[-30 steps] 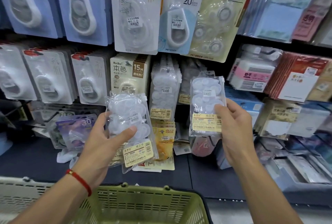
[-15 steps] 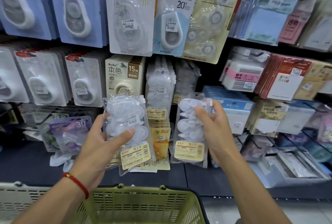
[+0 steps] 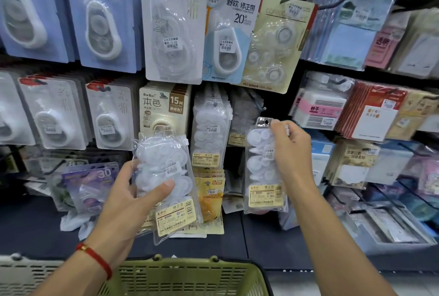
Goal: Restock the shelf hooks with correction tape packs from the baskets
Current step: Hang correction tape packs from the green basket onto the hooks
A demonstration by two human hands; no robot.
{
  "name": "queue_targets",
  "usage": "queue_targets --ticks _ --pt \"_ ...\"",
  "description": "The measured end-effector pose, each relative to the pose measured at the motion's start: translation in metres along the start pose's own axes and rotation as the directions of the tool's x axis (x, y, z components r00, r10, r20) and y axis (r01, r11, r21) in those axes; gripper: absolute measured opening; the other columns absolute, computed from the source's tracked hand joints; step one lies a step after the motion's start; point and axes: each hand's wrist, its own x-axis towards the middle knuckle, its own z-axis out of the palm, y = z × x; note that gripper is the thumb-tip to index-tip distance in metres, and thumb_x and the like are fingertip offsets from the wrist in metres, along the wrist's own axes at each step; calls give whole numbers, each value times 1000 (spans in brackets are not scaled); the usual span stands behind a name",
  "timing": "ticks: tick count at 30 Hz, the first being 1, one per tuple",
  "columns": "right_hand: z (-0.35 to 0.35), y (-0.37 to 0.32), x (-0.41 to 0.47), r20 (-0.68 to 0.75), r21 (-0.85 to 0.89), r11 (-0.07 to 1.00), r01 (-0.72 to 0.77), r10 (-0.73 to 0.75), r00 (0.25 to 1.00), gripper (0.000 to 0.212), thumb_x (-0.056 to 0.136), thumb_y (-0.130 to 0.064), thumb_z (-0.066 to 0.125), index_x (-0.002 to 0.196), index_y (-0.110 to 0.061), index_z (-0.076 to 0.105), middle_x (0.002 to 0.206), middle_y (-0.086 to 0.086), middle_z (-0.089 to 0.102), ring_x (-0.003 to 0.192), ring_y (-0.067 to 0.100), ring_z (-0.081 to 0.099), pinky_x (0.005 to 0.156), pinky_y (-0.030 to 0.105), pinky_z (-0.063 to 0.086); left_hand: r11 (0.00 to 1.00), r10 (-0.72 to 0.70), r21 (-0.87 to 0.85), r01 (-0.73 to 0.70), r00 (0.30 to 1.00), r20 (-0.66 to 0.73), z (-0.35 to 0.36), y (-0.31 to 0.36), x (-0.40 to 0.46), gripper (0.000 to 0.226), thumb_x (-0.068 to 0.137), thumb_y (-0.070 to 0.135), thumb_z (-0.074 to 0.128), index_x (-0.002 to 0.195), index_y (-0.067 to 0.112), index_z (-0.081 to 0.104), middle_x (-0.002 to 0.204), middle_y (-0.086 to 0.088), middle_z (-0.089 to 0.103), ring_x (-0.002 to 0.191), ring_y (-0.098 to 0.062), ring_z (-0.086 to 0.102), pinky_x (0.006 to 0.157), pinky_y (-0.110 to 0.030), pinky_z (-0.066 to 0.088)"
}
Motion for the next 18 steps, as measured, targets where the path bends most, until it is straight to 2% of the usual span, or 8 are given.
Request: queue_targets --ticks 2,5,9,14,18 --pt "3 -7 13 -36 -8 1000 0 0 999 46 101 -40 58 62 -28 36 54 -16 32 52 6 27 47 22 25 1000 -4 -4 4 1000 12 -1 -1 0 77 61 39 99 127 46 61 121 7 78 109 -18 77 98 -46 55" --pt "10 -11 27 -53 -50 999 12 -15 998 43 100 -38 59 65 -26 38 51 -16 34 48 5 27 43 20 25 1000 -4 1 4 1000 8 -2 -1 1 82 56 43 103 128 45 61 121 8 78 108 -17 77 97 -46 55" --pt "17 -6 36 -67 -101 995 -14 7 998 39 100 -37 58 68 -23 41 55 -12 33 53 10 28 54 30 26 1000 11 -5 -11 1000 7 -2 -1 1 82 53 50 97 127 45 62 121 8 78 108 -17 77 95 -44 56" --pt "14 1 40 -62 -71 997 -43 39 997 40 99 -38 58 65 -25 41 51 -14 33 52 9 30 53 29 27 1000 19 -6 -19 1000 17 -2 -2 2 78 58 44 101 126 44 63 121 8 78 108 -17 77 95 -44 55" --pt "14 3 44 -52 -136 989 -53 46 998 41 100 -42 58 67 -24 41 53 -14 36 54 11 32 55 31 29 1000 24 1 -24 1000 20 -1 -4 2 80 59 39 103 128 44 62 121 9 78 108 -15 76 95 -43 55"
